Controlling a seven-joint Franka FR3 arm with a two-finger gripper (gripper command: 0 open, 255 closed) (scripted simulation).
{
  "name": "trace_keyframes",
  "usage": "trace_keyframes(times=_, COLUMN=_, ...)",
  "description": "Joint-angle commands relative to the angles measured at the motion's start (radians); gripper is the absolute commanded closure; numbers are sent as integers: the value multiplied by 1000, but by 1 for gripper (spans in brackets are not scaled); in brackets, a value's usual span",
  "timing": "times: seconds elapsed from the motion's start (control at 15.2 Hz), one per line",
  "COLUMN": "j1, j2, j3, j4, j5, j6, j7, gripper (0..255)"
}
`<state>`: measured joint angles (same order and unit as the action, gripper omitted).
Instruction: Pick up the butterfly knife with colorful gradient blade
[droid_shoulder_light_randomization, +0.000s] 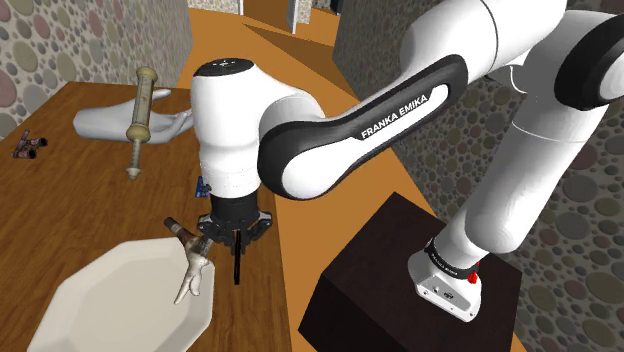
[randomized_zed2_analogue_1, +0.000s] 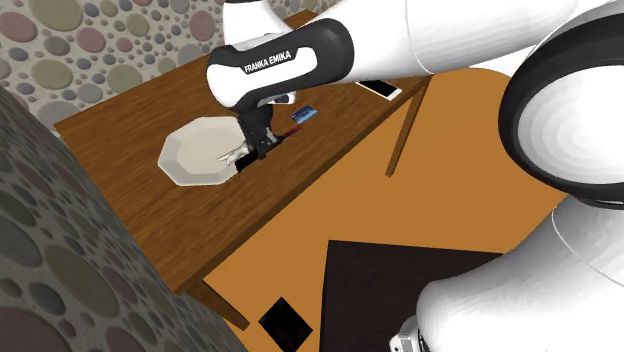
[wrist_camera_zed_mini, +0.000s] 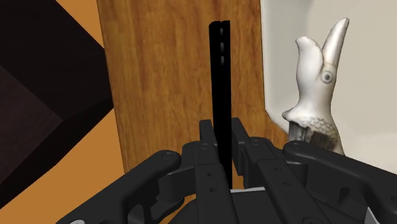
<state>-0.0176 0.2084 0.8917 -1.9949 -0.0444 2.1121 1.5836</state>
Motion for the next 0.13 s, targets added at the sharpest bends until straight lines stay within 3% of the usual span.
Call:
trace_keyframes(times=0.0, j1=-4, j2=-12, j3=4, j4=8, j5=11, j6=-17, j7=-5, gripper=255)
trace_keyframes(times=0.07, j1=-4, j2=-12, j3=4, j4=8, j5=11, j6=-17, j7=-5, gripper=255)
